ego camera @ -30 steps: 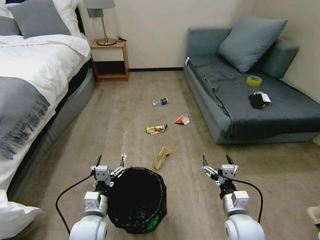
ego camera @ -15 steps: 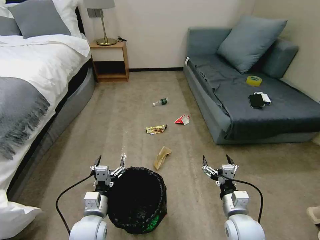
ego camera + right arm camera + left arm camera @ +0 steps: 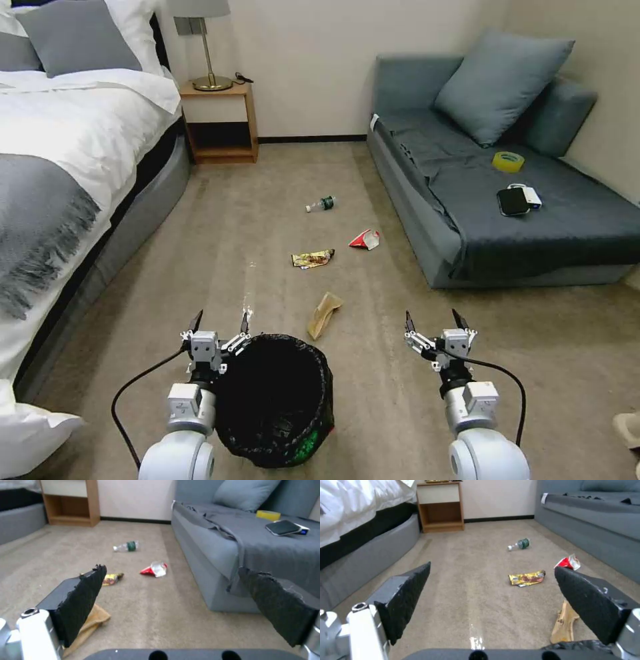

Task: Pick up the trash bin, then pick up the garbage on the floor and place it into the trash bin.

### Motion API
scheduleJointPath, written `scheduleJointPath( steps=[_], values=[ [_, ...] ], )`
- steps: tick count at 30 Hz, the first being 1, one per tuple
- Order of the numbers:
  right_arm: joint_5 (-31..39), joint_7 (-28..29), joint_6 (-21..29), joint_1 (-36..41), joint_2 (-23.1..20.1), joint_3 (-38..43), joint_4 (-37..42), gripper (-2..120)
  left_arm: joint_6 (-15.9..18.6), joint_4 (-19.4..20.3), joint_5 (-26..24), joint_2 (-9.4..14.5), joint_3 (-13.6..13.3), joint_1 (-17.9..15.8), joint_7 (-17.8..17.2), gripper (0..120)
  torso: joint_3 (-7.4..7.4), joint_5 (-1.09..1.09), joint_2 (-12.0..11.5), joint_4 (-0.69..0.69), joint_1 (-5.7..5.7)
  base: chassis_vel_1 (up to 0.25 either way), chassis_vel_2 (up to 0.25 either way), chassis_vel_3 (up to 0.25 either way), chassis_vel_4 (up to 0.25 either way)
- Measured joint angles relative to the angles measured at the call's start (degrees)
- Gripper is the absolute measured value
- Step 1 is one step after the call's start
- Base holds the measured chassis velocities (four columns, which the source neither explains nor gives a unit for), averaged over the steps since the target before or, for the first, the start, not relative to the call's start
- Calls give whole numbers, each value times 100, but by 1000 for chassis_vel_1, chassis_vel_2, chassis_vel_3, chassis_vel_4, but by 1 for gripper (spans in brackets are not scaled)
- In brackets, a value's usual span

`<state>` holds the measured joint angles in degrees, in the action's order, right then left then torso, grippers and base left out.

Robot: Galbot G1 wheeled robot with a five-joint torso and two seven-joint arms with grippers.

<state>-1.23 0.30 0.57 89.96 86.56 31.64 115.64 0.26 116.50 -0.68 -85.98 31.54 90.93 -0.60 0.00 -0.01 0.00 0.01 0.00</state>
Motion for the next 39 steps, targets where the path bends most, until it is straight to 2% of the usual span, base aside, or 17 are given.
scheduleJointPath(
  steps=[1,4,5,6,9,10,12,13,21,24,25,29,30,33,39],
  values=[
    [0,0,0,0,0,0,0,100,0,0,0,0,0,0,0,100,0,0,0,0,0,0,0,0,0],
    [-677,182,397,722,374,86,649,100,149,615,-205,-23,27,673,-199,100,0,1,0,-2,0,0,0,0,0],
    [-677,182,397,722,374,86,649,100,149,615,-205,-23,27,673,-199,100,0,1,0,-2,0,0,0,0,0],
    [-816,226,493,896,472,109,822,100,177,774,-250,-30,34,847,-252,100,-1,0,1,-3,-1,0,0,0,0],
    [-581,198,614,1071,556,122,1104,100,260,1139,-429,-37,18,1208,-351,100,-1,-6,1,-3,-1,0,0,0,0],
    [-581,198,614,1071,556,122,1104,100,260,1139,-429,-37,18,1208,-351,100,-1,-6,1,-3,-1,0,0,0,0],
    [-477,169,649,1083,556,111,1150,100,349,1470,-604,-52,3,1443,-460,100,0,6,1,1,0,0,0,0,0],
    [-423,159,675,1088,555,110,1182,100,392,1607,-685,-57,-9,1530,-505,100,-1,1,1,-1,-1,0,0,0,0],
    [-344,146,684,1128,363,56,1234,100,458,1675,-745,-59,-12,1570,-543,100,-1,1,1,-2,0,0,0,0,0],
    [-347,154,663,1169,295,-12,1253,100,1052,1693,-959,0,30,1496,-722,100,-1,1,1,-1,-1,0,0,0,0],
    [-347,154,663,1169,295,-12,1253,100,1052,1693,-959,0,30,1496,-722,100,-1,1,1,-1,-1,0,0,0,0],
    [-351,167,618,1203,243,-35,1259,100,1960,1696,-1273,91,97,1326,-992,100,0,1,1,-2,-1,0,0,0,0],
    [-351,167,618,1203,243,-35,1259,100,1960,1696,-1273,91,97,1326,-992,100,0,1,1,-2,-1,0,0,0,0],
    [-346,174,596,1209,221,-36,1260,100,2262,1696,-1381,124,119,1262,-1080,100,0,1,1,-2,0,0,0,0,0],
    [-345,187,561,1200,229,-64,1219,100,2283,1696,-1388,127,122,1249,-1086,100,0,1,0,-1,-1,0,0,0,0]
  ],
)
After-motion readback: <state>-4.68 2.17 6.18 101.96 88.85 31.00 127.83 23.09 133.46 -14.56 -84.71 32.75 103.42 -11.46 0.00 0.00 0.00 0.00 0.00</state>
